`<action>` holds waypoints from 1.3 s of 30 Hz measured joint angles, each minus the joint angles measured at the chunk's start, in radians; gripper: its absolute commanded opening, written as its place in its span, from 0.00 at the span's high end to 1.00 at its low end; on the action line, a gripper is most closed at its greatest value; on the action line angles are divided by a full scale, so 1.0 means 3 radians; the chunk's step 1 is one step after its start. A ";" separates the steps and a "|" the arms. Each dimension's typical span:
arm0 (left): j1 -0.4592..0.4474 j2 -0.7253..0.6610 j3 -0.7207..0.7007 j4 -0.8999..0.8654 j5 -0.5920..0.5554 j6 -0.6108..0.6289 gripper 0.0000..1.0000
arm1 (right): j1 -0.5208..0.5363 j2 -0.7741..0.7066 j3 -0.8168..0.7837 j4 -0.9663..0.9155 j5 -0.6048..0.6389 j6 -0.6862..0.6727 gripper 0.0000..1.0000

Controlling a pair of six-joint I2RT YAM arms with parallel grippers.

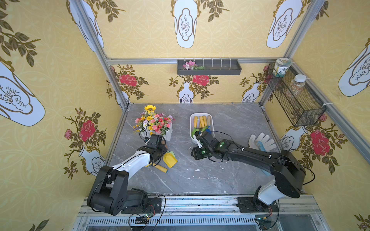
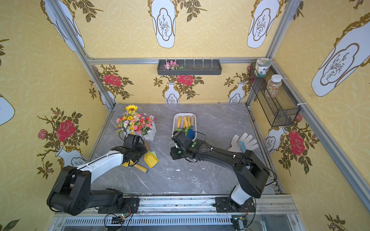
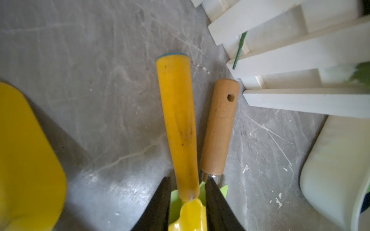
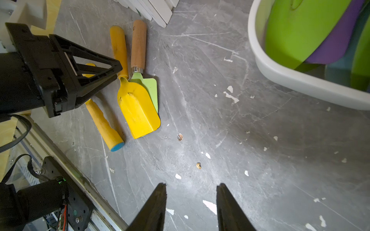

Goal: Put the shovel into the storage box
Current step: Pick up the shovel from the center of the board.

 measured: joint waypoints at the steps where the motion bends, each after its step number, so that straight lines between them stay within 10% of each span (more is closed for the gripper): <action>1: 0.0001 0.0023 0.0013 0.0008 0.0000 0.0006 0.66 | -0.0001 0.0000 -0.0004 0.0001 0.0001 0.0000 0.55; 39: 0.0017 -0.0247 0.0071 -0.0079 0.0126 0.0093 0.84 | -0.0027 -0.0104 -0.0121 0.0102 0.0022 0.0051 0.55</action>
